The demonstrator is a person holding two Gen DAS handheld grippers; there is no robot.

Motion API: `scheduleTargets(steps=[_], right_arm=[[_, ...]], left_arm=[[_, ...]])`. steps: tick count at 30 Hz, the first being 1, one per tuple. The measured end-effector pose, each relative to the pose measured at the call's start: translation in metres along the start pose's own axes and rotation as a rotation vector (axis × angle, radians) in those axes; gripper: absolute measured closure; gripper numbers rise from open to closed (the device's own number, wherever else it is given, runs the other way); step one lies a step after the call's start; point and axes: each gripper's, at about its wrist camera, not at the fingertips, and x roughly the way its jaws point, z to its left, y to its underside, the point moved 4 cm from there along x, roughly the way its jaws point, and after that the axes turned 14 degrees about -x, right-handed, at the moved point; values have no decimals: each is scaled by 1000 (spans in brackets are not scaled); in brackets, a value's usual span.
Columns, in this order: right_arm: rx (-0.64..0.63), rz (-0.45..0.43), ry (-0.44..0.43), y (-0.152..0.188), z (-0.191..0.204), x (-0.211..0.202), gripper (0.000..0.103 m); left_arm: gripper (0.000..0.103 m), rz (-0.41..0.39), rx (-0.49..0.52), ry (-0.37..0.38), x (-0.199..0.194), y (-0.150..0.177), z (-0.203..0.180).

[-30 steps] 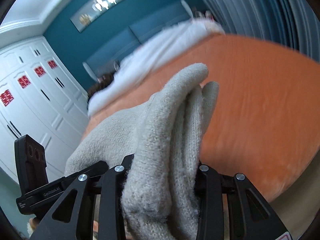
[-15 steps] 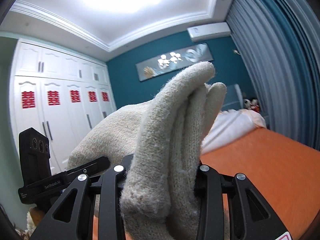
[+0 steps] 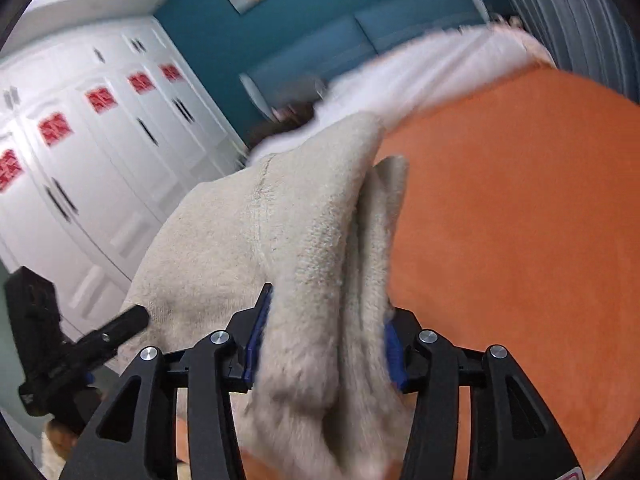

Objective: Fold small clothes

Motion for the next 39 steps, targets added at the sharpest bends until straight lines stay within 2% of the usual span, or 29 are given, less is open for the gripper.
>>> scheduleTargets(steps=[2,4,5,6,8,10,11,13,15,16,17,18,19,20,21,24,27,29,30,31,32,33,34,35,36,37,39], right_arm=[[52,99,34,54,-22,21,59],[92,93,30,75,-34,15,57],[109,90,36,75,-41,12,54],[117,94,33,74,-48,13,47],[125,100,27,58,-54,20,39],[148,102,-9,41,-59,34,26],[154,133,-31,37,-62,49,25],[156,212,-18,29,-55,87,24],[176,306,-12,37,-57,119,24],[189,349,-23,44,-56,132,24],[190,387,-7,50,-55,141,26],[173,393,9,49,-52,146,38],[130,381,14,45,-44,145,59],[78,365,14,36,-34,142,64],[44,337,16,24,-26,135,68],[-16,177,-58,-25,-2,101,72],[-51,63,-92,-61,7,81,71],[-65,72,-61,-63,-4,91,67],[-64,110,-32,-56,-15,103,63],[-55,167,7,-42,-30,117,64],[-39,238,64,-28,-45,132,66],[-17,316,143,-14,-61,143,78],[3,317,144,-9,-67,139,81],[18,266,109,-14,-65,129,81],[20,214,91,-21,-60,113,81],[-3,180,71,-27,-50,100,81],[-78,168,36,-34,-28,92,81]], left_arm=[[30,110,-72,-124,32,42,58],[30,144,-136,-93,32,61,89],[28,135,-160,-72,29,62,94],[23,122,-173,-57,27,59,97],[16,84,-201,-20,33,34,102],[11,85,-229,5,48,23,98],[11,113,-242,14,62,16,98],[11,181,-275,-8,95,16,103],[13,249,-310,-20,120,23,107],[17,272,-333,-20,130,26,110],[32,279,-352,-4,135,28,111],[40,287,-361,17,138,30,110],[44,265,-353,11,135,28,107],[53,248,-338,22,130,25,101],[56,233,-314,29,122,22,93],[59,142,-230,83,92,-1,62],[58,60,-185,114,73,-20,45],[55,52,-163,78,82,-22,48],[53,65,-159,29,95,-17,55],[54,88,-151,-23,110,-13,61],[58,120,-144,-97,124,-2,71],[59,149,-137,-151,133,7,78],[57,148,-139,-136,133,10,81],[57,123,-146,-114,123,11,79],[57,107,-139,-124,115,12,77],[57,87,-123,-137,105,10,70],[52,68,-102,-148,95,10,59]])
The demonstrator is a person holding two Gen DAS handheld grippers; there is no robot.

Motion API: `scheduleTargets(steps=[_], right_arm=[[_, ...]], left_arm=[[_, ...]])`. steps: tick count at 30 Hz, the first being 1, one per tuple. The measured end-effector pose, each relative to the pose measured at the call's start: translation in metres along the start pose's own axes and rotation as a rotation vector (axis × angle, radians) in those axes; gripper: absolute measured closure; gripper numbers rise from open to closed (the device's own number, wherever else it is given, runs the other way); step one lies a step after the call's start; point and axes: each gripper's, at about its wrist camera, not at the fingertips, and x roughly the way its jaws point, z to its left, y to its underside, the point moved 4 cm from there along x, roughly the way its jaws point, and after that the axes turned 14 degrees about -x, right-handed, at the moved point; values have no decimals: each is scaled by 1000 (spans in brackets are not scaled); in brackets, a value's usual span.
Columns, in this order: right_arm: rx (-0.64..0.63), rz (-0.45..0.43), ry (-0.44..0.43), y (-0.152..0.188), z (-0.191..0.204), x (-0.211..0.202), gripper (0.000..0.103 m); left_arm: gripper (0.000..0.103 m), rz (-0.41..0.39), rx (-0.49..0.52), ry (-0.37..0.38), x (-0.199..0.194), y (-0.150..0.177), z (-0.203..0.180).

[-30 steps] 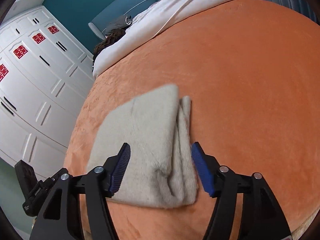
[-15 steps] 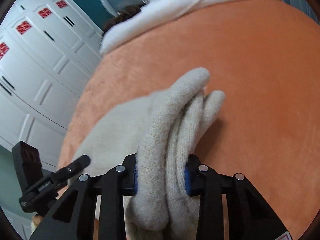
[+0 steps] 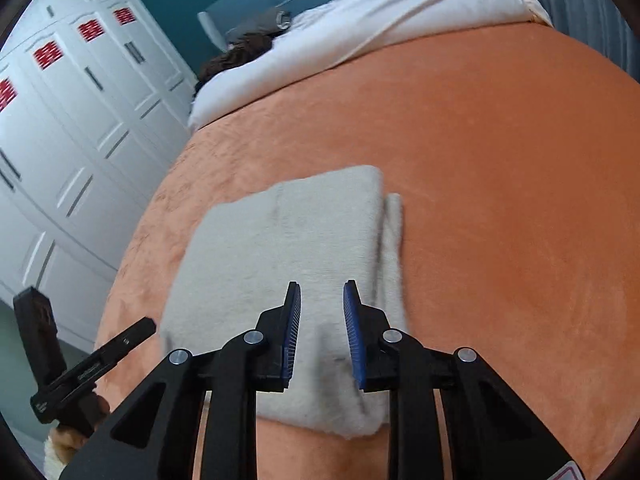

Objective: Fold small clothes

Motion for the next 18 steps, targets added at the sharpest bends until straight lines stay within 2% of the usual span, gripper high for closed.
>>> scheduleTargets(steps=[3,5,7,10,12,13,14,16,18], right_arm=[[-120,114,43,12,20,29,82],[-118,227,65,32,14,59,97],[-89,178,62,25,19,49,94],[-104,84,75,12,29,22,92],[-107,132,88,21,23,36,91],[-106,182,115,29,18,50,98],[-104,210,116,40,17,58,99],[-92,180,111,39,21,49,98],[-83,120,112,31,27,32,90]], left_arm=[[47,32,37,-82,9,9,-14],[47,64,59,-137,23,18,-15],[47,65,78,-180,30,26,-15],[47,63,101,-196,33,34,-16],[47,60,121,-218,35,37,-17],[47,59,128,-225,34,40,-18],[47,60,134,-230,34,41,-20],[47,56,140,-233,30,43,-22],[47,49,153,-234,24,45,-24]])
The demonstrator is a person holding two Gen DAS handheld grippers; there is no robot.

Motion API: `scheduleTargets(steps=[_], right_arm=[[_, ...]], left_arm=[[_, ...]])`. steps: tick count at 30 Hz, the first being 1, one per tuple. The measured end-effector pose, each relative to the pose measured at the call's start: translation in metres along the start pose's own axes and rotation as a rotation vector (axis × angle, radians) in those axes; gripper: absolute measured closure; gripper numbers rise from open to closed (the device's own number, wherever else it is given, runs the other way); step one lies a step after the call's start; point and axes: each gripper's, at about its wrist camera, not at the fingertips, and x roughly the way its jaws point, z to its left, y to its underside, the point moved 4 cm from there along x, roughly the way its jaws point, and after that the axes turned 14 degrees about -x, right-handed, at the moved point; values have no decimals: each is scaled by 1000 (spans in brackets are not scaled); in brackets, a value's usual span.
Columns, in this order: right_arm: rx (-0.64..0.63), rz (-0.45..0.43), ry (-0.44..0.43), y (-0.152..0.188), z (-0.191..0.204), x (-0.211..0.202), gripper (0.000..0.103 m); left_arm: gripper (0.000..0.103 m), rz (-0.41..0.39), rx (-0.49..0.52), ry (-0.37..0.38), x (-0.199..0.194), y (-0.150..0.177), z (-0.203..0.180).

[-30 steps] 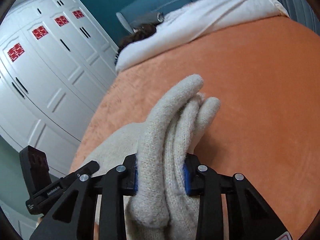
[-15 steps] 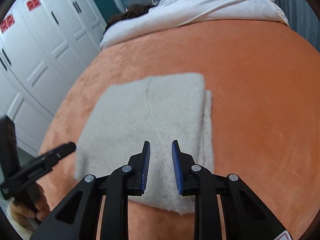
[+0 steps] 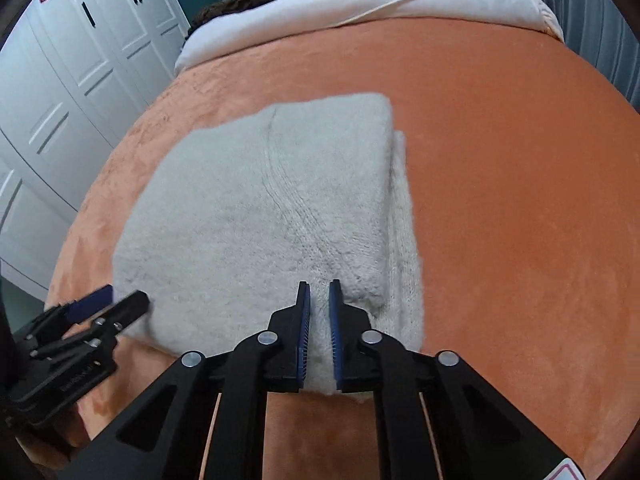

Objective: Fold small clothes

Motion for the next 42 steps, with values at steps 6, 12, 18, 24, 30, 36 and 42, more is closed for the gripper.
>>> scheduleTargets(steps=[6,12,18,24,30,36,42], right_arm=[[56,23,43,5,-19,6,49],[81,19,-28,13,-21,15,90],[59,67,-7,23,-26,36,89],[23,-23,35,10,-8,-6,80],[28,-140,207,53,-5,-56,41],[100,-136,274,124,-8,-55,28],[54,-114,284,159,2,-35,23]], left_arm=[[39,-3,-11,-11,-10,5,3],[38,0,-8,-34,-10,13,11],[37,34,-33,-53,5,17,24],[37,15,-17,-58,-4,21,20],[23,-37,3,-60,-26,35,6],[15,-81,50,-93,-35,81,-8],[14,-87,34,-103,-16,126,-5]])
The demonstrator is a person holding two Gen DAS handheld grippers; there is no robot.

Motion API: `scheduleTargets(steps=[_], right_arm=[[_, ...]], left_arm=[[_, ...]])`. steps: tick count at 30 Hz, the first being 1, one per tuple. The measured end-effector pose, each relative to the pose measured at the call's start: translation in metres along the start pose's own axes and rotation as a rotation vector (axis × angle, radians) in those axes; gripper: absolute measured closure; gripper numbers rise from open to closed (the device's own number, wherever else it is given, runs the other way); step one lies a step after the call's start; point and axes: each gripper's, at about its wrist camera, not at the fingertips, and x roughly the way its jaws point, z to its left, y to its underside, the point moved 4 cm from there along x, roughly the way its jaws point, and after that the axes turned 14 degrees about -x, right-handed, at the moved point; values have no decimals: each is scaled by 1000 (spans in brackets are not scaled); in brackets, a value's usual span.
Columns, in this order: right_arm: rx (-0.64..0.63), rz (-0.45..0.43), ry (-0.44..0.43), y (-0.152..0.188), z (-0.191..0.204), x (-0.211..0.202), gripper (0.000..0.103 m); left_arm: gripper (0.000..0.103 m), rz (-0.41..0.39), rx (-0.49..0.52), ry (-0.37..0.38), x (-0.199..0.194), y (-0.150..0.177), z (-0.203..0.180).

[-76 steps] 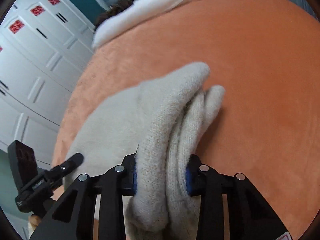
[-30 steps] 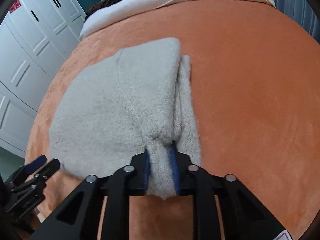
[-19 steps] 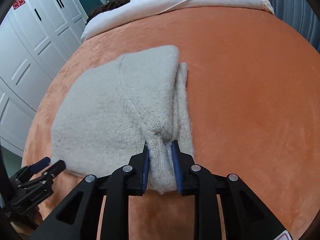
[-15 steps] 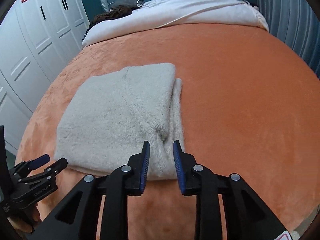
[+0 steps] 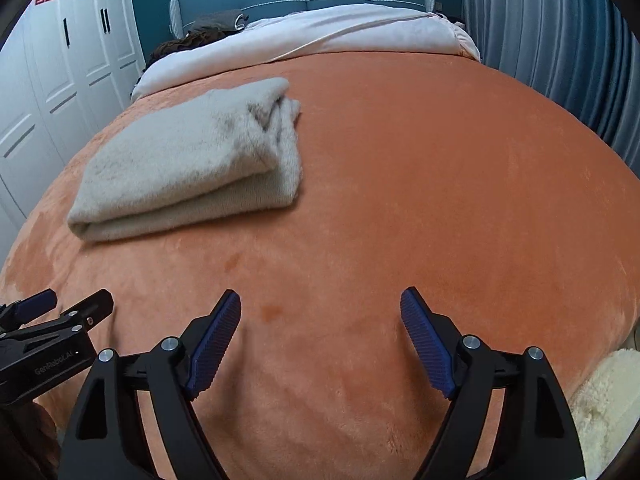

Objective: Fold small clothes

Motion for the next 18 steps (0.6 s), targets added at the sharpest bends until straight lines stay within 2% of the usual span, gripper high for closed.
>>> scheduleTargets(steps=[2,4,10,18], right_arm=[[-1,11,-1,14,6,4,23],[-45,-29,22,17,12,3,17],[-55,-23,28,23,18,7,11],[-41,-7,65,30,27,0,11]], left_arm=[[14,-28,-3,-8,3,9,1],[12,-73,-11,-5,1,13,1],[5,-135,-9,5,4,20,5],[5,-129,-18,21,7,19,8]])
